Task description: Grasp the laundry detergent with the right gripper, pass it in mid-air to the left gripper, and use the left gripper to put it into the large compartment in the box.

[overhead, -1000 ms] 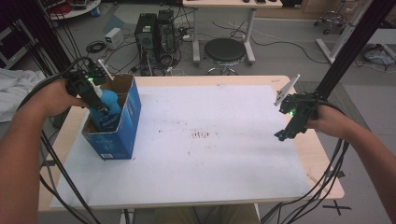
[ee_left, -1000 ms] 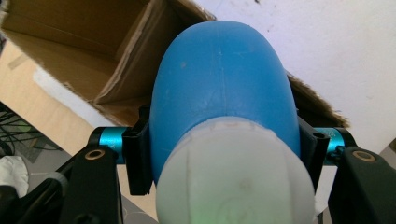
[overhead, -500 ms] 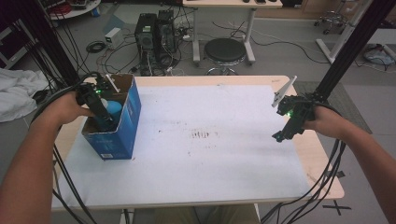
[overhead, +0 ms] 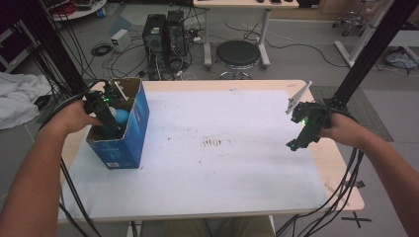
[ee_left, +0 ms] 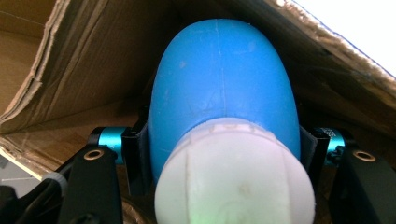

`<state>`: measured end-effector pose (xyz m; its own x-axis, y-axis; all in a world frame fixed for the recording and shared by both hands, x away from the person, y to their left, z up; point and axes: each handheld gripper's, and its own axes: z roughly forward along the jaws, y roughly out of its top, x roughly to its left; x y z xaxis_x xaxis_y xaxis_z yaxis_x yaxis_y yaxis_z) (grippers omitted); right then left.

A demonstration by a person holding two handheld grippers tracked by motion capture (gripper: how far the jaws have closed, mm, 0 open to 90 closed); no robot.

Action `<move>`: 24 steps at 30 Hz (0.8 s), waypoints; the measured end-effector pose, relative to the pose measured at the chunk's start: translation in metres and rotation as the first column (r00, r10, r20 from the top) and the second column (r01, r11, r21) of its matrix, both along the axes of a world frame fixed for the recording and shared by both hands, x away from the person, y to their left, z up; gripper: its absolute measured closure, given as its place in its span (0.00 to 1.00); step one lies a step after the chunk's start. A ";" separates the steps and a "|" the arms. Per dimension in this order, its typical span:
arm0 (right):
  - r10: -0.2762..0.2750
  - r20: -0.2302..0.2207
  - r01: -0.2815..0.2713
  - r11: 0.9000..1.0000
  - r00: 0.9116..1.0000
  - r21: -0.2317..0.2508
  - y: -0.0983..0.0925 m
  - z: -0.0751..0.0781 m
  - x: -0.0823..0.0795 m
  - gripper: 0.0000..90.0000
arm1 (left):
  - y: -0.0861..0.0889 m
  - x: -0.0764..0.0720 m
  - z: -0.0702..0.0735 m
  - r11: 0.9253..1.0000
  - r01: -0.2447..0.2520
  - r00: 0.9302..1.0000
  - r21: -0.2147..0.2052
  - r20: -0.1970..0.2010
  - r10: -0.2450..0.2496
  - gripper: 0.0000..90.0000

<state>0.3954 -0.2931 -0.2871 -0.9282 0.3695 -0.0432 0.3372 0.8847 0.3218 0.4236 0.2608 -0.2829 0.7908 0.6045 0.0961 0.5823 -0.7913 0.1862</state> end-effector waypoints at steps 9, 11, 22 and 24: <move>0.001 0.003 -0.001 1.000 1.000 0.003 -0.002 0.002 -0.002 0.01 | 0.003 -0.005 0.016 1.000 -0.012 1.000 -0.027 0.028 0.013 0.35; 0.002 0.006 -0.003 1.000 1.000 0.009 -0.002 0.002 -0.002 0.01 | 0.005 -0.007 0.022 0.999 -0.010 0.999 -0.044 0.047 0.012 0.33; -0.007 0.024 0.007 1.000 1.000 0.026 -0.008 0.006 -0.008 0.01 | 0.010 -0.023 0.061 0.992 -0.036 0.990 -0.122 0.128 0.052 0.33; -0.011 0.024 0.010 1.000 1.000 0.028 -0.009 0.006 -0.008 0.01 | 0.009 -0.025 0.065 0.992 -0.032 0.990 -0.124 0.132 0.048 0.33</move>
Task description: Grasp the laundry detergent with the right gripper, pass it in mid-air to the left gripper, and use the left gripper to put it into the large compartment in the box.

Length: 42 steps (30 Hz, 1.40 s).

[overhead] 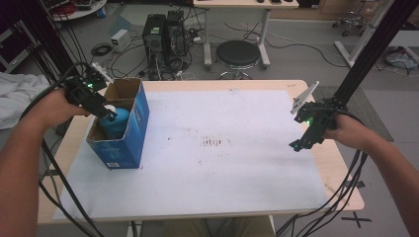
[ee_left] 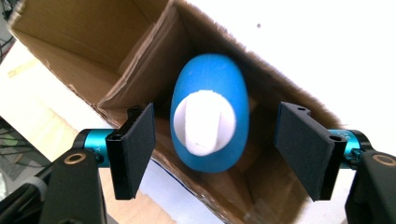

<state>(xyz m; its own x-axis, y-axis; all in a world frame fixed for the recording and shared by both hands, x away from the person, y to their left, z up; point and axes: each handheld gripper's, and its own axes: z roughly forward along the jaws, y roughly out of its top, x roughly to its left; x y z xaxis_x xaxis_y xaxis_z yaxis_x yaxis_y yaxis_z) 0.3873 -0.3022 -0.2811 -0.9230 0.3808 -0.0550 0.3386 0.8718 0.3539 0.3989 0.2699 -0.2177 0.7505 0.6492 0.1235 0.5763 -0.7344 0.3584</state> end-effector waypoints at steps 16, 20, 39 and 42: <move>-0.003 0.007 0.003 1.000 1.000 0.005 -0.001 0.002 -0.004 0.01 | -0.031 -0.008 0.045 0.999 0.030 0.998 -0.029 0.054 -0.029 0.19; -0.001 0.008 0.001 1.000 1.000 0.002 -0.001 0.001 -0.004 0.01 | -0.040 -0.007 0.046 0.998 0.063 0.997 -0.023 0.050 -0.062 0.19; 0.006 0.002 -0.006 1.000 1.000 0.007 0.008 0.001 -0.003 0.01 | -0.136 0.017 0.023 0.946 0.323 0.946 0.005 -0.028 -0.323 0.19; 0.006 0.002 -0.007 1.000 1.000 0.012 0.011 0.002 -0.003 0.01 | -0.146 0.020 0.019 0.938 0.346 0.938 0.007 -0.033 -0.346 0.19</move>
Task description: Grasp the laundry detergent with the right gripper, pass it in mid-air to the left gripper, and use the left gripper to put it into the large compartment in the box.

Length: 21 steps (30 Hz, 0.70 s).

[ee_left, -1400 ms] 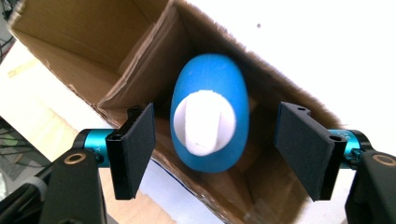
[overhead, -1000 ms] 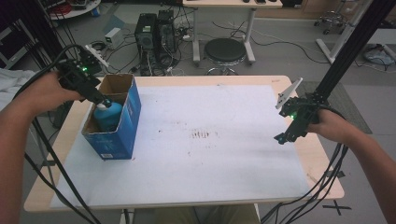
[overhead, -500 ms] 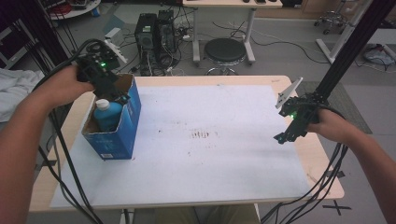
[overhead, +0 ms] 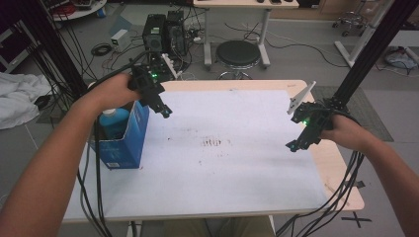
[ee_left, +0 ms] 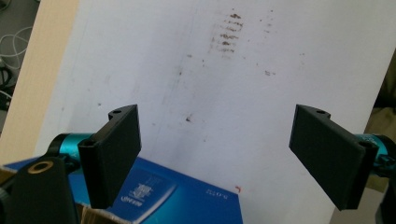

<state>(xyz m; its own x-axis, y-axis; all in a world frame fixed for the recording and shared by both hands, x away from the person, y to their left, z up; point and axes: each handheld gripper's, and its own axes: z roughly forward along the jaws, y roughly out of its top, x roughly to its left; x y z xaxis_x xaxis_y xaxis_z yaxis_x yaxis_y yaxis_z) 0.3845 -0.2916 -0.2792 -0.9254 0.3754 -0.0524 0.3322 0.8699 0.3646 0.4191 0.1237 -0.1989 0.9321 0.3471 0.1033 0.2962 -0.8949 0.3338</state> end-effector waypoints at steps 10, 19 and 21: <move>0.007 -0.004 -0.007 1.000 1.000 -0.001 0.007 0.001 -0.001 0.01 | -0.023 0.011 -0.017 0.999 0.045 0.999 0.030 -0.016 -0.045 0.12; 0.009 -0.003 -0.009 1.000 1.000 0.001 0.010 0.002 -0.002 0.01 | -0.035 0.018 -0.027 0.998 0.030 1.000 0.055 0.009 -0.030 0.05; 0.012 -0.001 -0.012 1.000 1.000 0.002 0.010 0.002 -0.002 0.01 | -0.036 0.020 -0.029 0.998 0.034 0.999 0.057 0.009 -0.035 0.05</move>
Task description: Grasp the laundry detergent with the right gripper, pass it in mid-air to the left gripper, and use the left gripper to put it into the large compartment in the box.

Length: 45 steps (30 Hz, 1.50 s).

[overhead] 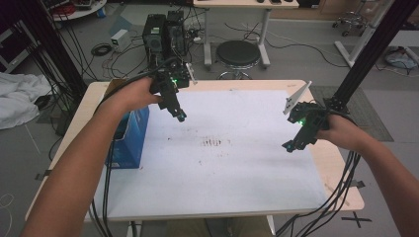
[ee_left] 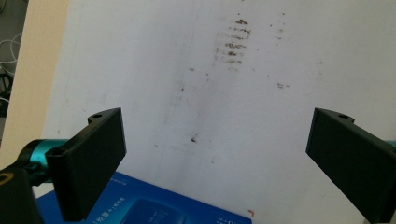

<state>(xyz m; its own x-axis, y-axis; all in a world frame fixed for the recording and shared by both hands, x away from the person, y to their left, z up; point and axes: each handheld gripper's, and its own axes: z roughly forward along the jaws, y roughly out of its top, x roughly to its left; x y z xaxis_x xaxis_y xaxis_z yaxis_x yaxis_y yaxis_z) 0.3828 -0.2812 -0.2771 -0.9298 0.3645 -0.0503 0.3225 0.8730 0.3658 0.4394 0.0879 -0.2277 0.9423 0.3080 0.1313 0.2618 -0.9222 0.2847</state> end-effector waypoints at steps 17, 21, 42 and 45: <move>-0.006 -0.001 0.006 1.000 1.000 0.008 0.001 0.000 0.002 0.01 | -0.003 0.008 -0.013 0.999 -0.026 0.999 -0.020 -0.019 0.026 0.06; -0.008 -0.003 0.008 1.000 1.000 0.009 0.001 0.000 0.003 0.01 | -0.007 0.005 -0.014 1.000 -0.013 1.000 -0.015 -0.020 0.013 0.06; 0.000 -0.002 0.000 1.000 1.000 0.013 0.002 0.001 0.004 0.01 | -0.010 0.002 -0.016 1.000 -0.021 1.000 -0.011 -0.019 0.021 0.06; 0.000 -0.001 0.000 1.000 1.000 0.008 0.003 0.000 0.003 0.01 | -0.009 0.002 -0.016 1.000 -0.023 1.000 -0.018 -0.016 0.023 0.06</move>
<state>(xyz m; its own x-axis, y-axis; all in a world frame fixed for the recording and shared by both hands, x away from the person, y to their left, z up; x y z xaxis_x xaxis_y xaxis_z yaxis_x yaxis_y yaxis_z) 0.3861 -0.2779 -0.2770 -0.9299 0.3647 -0.0466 0.3226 0.8700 0.3729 0.4412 0.0788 -0.2439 0.9368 0.3318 0.1111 0.2873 -0.9106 0.2969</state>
